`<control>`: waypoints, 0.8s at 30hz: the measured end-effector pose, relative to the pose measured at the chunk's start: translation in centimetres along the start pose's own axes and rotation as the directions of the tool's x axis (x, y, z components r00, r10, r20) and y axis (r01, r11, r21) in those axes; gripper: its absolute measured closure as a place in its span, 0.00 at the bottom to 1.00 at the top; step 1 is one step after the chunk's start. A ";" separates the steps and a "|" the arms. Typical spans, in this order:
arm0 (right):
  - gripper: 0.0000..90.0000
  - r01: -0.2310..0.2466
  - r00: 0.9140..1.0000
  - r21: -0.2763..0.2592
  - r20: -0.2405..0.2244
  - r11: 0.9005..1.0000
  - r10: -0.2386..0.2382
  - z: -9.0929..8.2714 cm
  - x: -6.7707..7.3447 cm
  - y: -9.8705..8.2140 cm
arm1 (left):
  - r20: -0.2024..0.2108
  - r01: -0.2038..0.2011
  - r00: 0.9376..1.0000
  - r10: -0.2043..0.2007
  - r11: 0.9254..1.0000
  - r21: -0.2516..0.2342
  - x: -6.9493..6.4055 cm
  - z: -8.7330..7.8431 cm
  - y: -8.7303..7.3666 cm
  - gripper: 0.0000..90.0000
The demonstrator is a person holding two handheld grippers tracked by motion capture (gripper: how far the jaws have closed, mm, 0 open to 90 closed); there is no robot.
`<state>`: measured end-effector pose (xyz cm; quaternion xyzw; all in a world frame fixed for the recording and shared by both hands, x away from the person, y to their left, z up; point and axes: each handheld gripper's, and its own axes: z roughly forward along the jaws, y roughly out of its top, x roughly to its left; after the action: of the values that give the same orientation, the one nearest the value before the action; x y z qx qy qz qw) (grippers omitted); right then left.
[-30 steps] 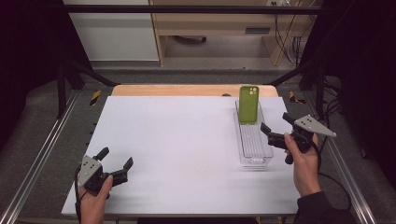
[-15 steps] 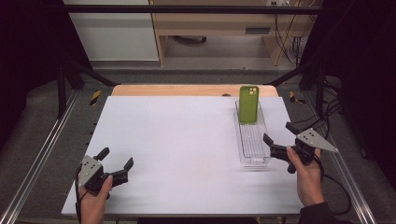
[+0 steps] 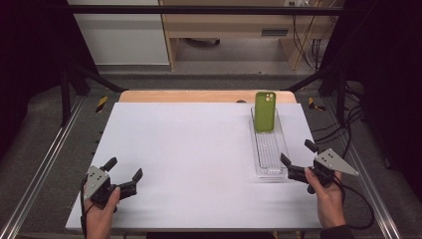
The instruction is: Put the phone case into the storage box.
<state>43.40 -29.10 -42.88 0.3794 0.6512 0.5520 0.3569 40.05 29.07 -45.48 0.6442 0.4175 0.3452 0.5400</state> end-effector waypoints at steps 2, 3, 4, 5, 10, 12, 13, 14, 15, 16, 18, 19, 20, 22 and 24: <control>0.04 0.007 1.000 0.001 -0.006 1.000 -0.007 -0.1 0.1 -0.4 | 0.000 -0.001 1.000 0.001 1.000 0.000 0.0 0.0 0.0 0.02; 0.04 0.008 1.000 0.001 -0.005 1.000 -0.008 -0.1 0.2 -0.6 | 0.000 -0.001 1.000 0.001 1.000 0.001 0.0 0.0 0.0 0.02; 0.04 0.007 1.000 -0.001 -0.009 1.000 -0.007 -0.2 0.2 -0.8 | 0.000 -0.001 1.000 0.001 1.000 0.001 0.0 0.0 0.0 0.02; 0.04 0.002 1.000 -0.004 -0.012 1.000 -0.002 -0.2 0.3 -0.9 | 0.000 -0.001 1.000 0.001 1.000 0.001 0.0 0.0 0.0 0.02; 0.03 0.008 1.000 -0.014 -0.019 1.000 -0.009 -0.2 0.7 -1.7 | 0.000 -0.001 1.000 0.001 1.000 -0.002 0.0 0.0 0.0 0.02; 0.03 0.007 1.000 -0.022 -0.021 1.000 -0.008 -0.3 0.9 -1.9 | 0.000 -0.001 1.000 0.001 1.000 -0.006 0.0 0.0 0.0 0.02; 0.03 0.004 1.000 -0.026 -0.023 1.000 -0.005 -0.3 1.0 -2.0 | 0.002 -0.004 1.000 0.004 1.000 -0.008 0.0 0.0 0.0 0.02; 0.03 0.006 1.000 -0.027 -0.021 1.000 -0.006 -0.3 1.1 -2.2 | 0.003 -0.006 1.000 0.006 1.000 -0.014 -0.1 -0.1 0.1 0.02; 0.03 0.007 1.000 -0.027 -0.023 1.000 -0.007 -0.3 1.2 -2.3 | 0.003 -0.012 1.000 0.012 1.000 -0.017 -0.1 -0.2 0.1 0.02; 0.03 0.009 1.000 -0.024 -0.021 1.000 -0.009 -0.3 1.4 -2.5 | 0.000 -0.011 1.000 0.011 1.000 -0.023 -0.1 -0.2 0.1 0.02; 0.04 0.016 1.000 -0.022 -0.021 1.000 -0.016 -0.3 1.6 -2.8 | -0.004 -0.011 1.000 0.010 0.999 -0.031 -0.1 -0.3 0.1 0.02; 0.04 0.025 1.000 -0.018 -0.013 1.000 -0.026 -0.3 1.7 -3.0 | -0.006 -0.009 1.000 0.009 0.999 -0.035 -0.1 -0.4 0.1 0.02; 0.03 0.026 1.000 -0.016 -0.010 1.000 -0.026 -0.3 1.8 -3.2 | -0.008 -0.009 1.000 0.009 0.999 -0.038 -0.1 -0.4 0.1 0.02; 0.03 0.024 1.000 -0.012 -0.012 1.000 -0.024 -0.3 2.0 -3.5 | -0.008 -0.005 1.000 0.005 0.999 -0.041 -0.2 -0.5 0.1 0.02; 0.03 0.044 0.999 0.009 -0.017 0.999 -0.043 -0.4 2.1 -3.7 | -0.004 -0.005 1.000 0.005 0.999 -0.039 -0.3 -0.6 0.0 0.02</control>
<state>41.71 -27.75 -46.61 0.3621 0.6650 0.5441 0.3614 39.43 29.03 -45.37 0.6341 0.4100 0.3557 0.5507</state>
